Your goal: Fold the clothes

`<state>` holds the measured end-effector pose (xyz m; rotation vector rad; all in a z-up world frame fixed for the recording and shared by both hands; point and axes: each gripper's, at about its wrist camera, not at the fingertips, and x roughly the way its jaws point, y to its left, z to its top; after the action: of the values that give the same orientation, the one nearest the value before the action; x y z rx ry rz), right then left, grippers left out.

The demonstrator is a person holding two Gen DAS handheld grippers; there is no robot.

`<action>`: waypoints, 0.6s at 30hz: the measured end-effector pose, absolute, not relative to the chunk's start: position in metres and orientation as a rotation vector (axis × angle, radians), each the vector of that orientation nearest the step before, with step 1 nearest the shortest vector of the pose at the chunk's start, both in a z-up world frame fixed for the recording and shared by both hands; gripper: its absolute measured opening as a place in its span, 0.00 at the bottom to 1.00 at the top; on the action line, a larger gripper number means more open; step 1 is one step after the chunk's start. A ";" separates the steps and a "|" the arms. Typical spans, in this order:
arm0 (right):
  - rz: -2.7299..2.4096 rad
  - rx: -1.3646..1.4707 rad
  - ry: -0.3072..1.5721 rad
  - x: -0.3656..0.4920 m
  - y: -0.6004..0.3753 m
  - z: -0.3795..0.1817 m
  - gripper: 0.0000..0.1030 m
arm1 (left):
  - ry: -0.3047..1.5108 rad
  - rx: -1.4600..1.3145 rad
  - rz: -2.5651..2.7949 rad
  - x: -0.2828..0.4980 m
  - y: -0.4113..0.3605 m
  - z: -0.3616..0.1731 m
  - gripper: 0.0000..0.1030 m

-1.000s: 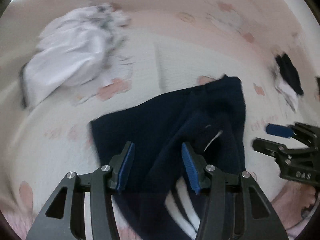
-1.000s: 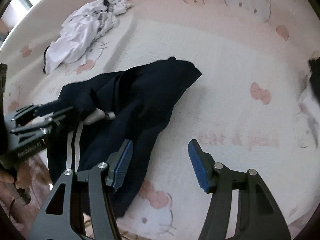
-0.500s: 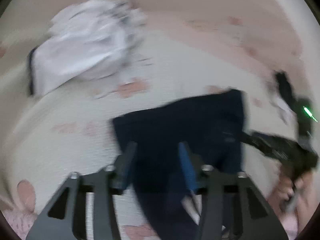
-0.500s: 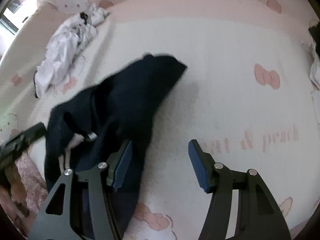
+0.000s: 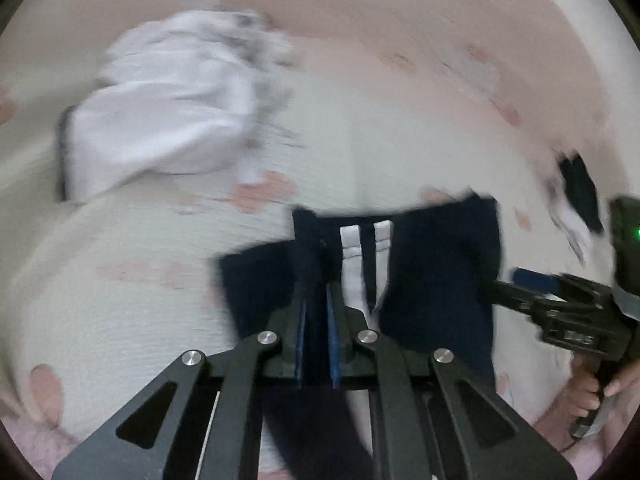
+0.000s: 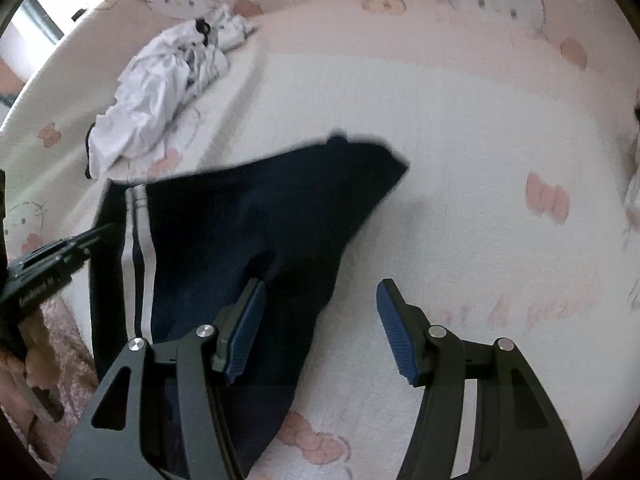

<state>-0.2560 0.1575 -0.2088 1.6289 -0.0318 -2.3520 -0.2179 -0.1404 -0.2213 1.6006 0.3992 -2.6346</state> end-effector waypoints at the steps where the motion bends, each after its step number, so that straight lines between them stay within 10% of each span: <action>1: -2.366 1.619 -0.014 -0.263 0.150 -0.208 0.58 | 0.418 1.596 -2.588 -0.220 -0.150 -0.225 0.09; 6: -2.393 1.639 0.003 -0.289 0.156 -0.213 0.58 | 0.656 1.672 -2.466 -0.225 -0.181 -0.245 0.11; 10: -2.369 1.652 -0.204 -0.304 0.170 -0.231 0.59 | 0.705 1.641 -2.545 -0.229 -0.180 -0.239 0.43; 18: -2.389 1.634 -0.275 -0.307 0.183 -0.232 0.61 | 0.575 1.667 -2.631 -0.243 -0.152 -0.238 0.42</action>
<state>-0.3066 0.1835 -0.2321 1.6342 -0.2752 -2.3886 -0.2428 -0.1518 -0.2380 1.6671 0.5749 -2.6311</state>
